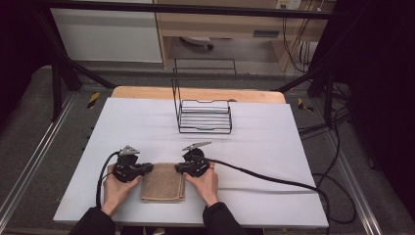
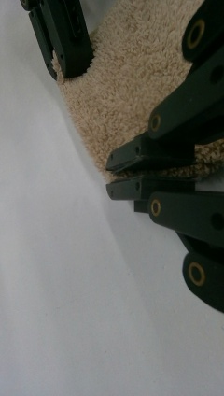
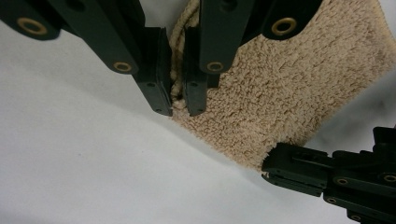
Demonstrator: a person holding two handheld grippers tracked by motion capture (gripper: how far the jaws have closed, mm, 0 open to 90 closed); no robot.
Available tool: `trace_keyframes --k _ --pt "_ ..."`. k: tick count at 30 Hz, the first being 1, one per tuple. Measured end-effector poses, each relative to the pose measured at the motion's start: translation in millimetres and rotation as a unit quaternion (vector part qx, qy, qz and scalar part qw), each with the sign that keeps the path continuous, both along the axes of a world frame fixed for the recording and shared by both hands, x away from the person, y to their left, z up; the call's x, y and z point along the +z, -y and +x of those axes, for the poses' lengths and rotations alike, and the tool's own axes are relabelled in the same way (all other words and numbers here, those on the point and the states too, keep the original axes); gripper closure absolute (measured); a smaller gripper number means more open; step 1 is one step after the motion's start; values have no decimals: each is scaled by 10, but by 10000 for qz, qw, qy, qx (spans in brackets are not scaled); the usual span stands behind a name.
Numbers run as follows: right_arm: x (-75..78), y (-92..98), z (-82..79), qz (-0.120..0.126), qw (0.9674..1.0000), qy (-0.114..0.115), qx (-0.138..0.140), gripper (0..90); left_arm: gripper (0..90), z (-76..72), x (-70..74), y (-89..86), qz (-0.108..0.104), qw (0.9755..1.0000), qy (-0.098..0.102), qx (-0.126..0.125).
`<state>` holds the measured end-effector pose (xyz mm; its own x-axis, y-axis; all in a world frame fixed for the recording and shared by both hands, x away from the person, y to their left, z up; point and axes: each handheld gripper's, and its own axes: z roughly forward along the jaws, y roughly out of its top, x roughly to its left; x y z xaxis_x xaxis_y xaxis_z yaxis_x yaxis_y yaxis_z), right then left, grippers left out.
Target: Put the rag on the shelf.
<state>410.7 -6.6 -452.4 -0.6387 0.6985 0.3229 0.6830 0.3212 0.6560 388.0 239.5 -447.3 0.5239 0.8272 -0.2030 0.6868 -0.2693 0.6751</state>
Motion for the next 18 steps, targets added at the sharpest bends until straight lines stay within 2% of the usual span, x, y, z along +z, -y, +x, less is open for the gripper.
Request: trace_keyframes --k 3,7,14,18 --pt "10 3 -12 16 10000 49 -1 831 852 -13 6 -18 -73 10000 47 -1" --pt "54 32 -40 115 9998 183 -1 831 854 -72 87 -49 -260 9993 277 -8" --pt "195 70 -126 309 9985 451 49 833 854 -173 213 -73 -338 9977 594 -24" --pt "272 94 -170 392 9975 582 75 834 855 -209 269 -87 -429 9967 688 -29"
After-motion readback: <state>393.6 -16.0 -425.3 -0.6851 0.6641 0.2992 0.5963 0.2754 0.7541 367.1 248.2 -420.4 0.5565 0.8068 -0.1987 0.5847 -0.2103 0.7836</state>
